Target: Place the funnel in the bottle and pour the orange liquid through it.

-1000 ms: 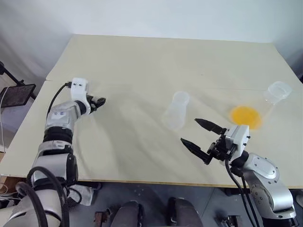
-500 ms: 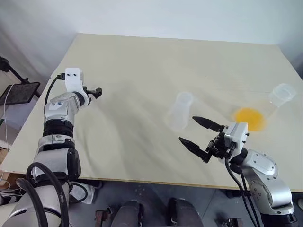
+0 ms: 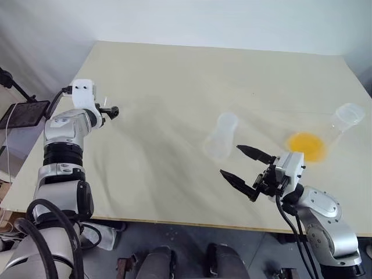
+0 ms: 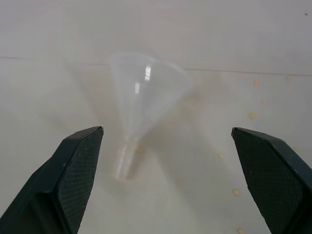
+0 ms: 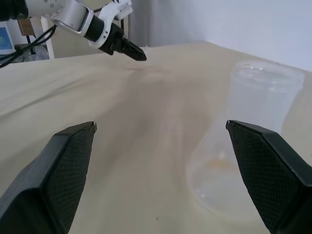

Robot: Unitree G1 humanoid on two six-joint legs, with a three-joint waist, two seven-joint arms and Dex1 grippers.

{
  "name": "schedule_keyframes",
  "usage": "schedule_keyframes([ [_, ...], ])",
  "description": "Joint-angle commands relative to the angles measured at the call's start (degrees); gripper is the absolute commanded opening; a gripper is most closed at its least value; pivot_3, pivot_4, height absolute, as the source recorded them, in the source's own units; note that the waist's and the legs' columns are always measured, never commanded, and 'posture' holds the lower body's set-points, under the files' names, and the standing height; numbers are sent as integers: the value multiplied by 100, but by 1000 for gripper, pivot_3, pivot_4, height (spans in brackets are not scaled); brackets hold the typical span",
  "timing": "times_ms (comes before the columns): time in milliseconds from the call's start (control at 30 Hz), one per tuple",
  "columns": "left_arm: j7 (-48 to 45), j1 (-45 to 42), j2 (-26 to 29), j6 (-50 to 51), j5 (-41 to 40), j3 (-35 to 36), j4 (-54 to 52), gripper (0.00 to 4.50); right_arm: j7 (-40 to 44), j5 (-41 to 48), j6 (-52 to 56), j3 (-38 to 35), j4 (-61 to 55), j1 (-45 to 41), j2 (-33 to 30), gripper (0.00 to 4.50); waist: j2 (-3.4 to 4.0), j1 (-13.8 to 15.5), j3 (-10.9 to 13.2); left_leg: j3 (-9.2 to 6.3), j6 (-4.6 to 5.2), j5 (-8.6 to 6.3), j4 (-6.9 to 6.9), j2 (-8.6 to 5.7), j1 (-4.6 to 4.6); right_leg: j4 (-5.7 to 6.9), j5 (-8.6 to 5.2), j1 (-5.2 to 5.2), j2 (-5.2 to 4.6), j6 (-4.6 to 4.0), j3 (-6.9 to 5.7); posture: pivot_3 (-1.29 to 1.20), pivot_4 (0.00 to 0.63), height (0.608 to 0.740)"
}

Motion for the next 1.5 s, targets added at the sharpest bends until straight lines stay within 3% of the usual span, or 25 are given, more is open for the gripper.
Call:
schedule_keyframes([
  [33, -179, -197, 134, -437, 124, -91, 642, 4487, -35, 26, -136, -74, -168, 17, 43, 4500, 0, -7, 0, 1, 0, 0, -1, 0, 3, 1, 0, 1, 0, 0, 0, 0, 150, 740],
  [233, -578, -619, 228, -1080, 327, -292, 1862, 4487, -62, 11, -151, -90, -162, -11, 41, 4500, 0, 1, 0, 4, 0, 0, 1, 1, 0, 0, 0, 0, 4, 0, -3, 0, 150, 740],
  [433, -805, -828, 263, -1444, 481, -392, 2397, 4487, -119, -9, -185, -81, -186, 14, 46, 4500, 0, -11, 0, 7, 0, 0, -1, 0, 0, 0, 0, -1, 2, 0, -2, 0, 150, 740],
  [900, -1560, -719, 178, -1994, 695, -595, 2576, 151, -169, -79, -232, -29, -152, -32, 115, 4500, 0, -6, 0, 7, 0, 0, 0, 0, 0, 2, 0, -1, 1, 0, -3, 0, 150, 740],
  [1167, -3304, -13, 540, -2810, 241, -381, 1704, 64, -148, -92, -219, 17, -170, 5, 162, 4500, 0, -28, 0, 9, 0, 0, 0, 2, 0, 3, 0, -4, 2, 0, -3, 0, 150, 740],
  [1333, -4873, 1096, 1160, -2734, -185, -406, -80, 64, -150, -87, -205, 33, -250, 130, 174, 4500, 1, -135, 0, 6, -1, 0, -4, 7, 0, 4, 0, -7, 4, -1, -3, 0, 150, 740],
  [1500, -5945, 2651, 2164, -2817, -159, -643, -2058, 64, -126, -9, -120, -49, -365, 273, 95, 4500, 3, -173, 1, 4, -2, -1, -10, 6, 6, 4, -1, -5, 1, -2, 10, 0, 150, 740],
])
